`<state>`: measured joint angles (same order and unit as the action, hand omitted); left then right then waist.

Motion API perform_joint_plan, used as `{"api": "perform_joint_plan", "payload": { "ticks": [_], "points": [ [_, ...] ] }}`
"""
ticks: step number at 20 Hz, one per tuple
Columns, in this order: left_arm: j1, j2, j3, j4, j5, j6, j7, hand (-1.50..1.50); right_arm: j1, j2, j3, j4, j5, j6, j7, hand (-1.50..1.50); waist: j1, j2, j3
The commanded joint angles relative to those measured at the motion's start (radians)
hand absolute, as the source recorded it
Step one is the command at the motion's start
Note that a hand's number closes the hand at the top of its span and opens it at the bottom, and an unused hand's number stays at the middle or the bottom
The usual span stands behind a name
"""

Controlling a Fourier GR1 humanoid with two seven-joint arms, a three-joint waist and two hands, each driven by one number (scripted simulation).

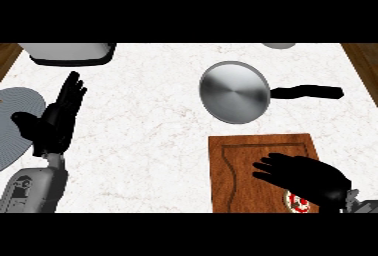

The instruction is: Pick the cupcake from the cutting board and place it in the pan

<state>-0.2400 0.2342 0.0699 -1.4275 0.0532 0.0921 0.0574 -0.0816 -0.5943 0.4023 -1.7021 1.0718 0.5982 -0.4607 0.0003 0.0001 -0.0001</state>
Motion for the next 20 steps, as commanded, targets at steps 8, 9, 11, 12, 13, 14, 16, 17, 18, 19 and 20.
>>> {"api": "perform_joint_plan", "payload": {
  "ticks": [8,9,11,12,13,14,16,17,18,19,20],
  "points": [
    [0.007,0.004,0.022,-0.121,0.018,-0.029,0.095,0.0,0.017,0.006,0.041,0.054,0.068,-0.092,-0.159,1.5,0.002,-0.001,0.0],
    [0.022,-0.013,0.014,-0.039,-0.007,-0.03,0.028,0.0,-0.01,-0.009,0.022,0.072,0.062,-0.084,-0.202,1.5,0.001,0.0,0.0],
    [0.092,0.018,0.03,-0.141,0.012,-0.064,0.045,0.0,0.031,-0.003,0.035,0.029,0.079,-0.085,-0.177,1.5,0.002,-0.001,0.0],
    [0.059,-0.034,0.005,-0.029,-0.025,-0.032,-0.022,0.0,0.033,-0.047,0.005,0.04,0.071,-0.104,-0.23,1.5,-0.002,0.0,0.0],
    [0.041,-0.018,0.033,-0.05,-0.004,-0.044,0.008,0.0,0.043,-0.003,0.018,0.012,0.098,-0.105,-0.195,1.5,-0.002,0.0,0.0],
    [0.005,-0.025,0.014,-0.046,-0.038,-0.011,0.037,0.0,0.016,0.029,0.029,0.127,0.111,-0.184,-0.219,1.5,0.0,0.0,0.0],
    [0.016,-0.012,0.031,-0.052,-0.028,-0.023,0.035,0.0,0.046,0.014,-0.056,-0.002,0.024,-0.12,-0.194,1.5,-0.004,-0.001,0.0],
    [0.068,-0.054,-0.003,-0.065,-0.042,-0.006,-0.012,0.0,0.079,0.129,0.002,-0.085,0.049,-0.042,0.004,1.5,-0.007,-0.003,-0.001],
    [0.005,-0.009,0.033,-0.059,-0.016,-0.025,0.038,0.0,0.059,0.226,0.037,-0.111,0.076,0.005,0.136,1.5,-0.01,-0.004,-0.002],
    [0.02,-0.03,-0.003,-0.072,-0.04,-0.012,0.048,0.0,0.082,0.321,0.052,-0.084,0.102,-0.019,0.239,1.5,-0.014,-0.005,-0.002],
    [0.02,-0.022,0.018,-0.071,-0.026,-0.012,0.048,0.0,0.103,0.406,0.087,-0.103,0.116,-0.016,0.318,1.5,-0.018,-0.009,-0.003]
  ]
}}
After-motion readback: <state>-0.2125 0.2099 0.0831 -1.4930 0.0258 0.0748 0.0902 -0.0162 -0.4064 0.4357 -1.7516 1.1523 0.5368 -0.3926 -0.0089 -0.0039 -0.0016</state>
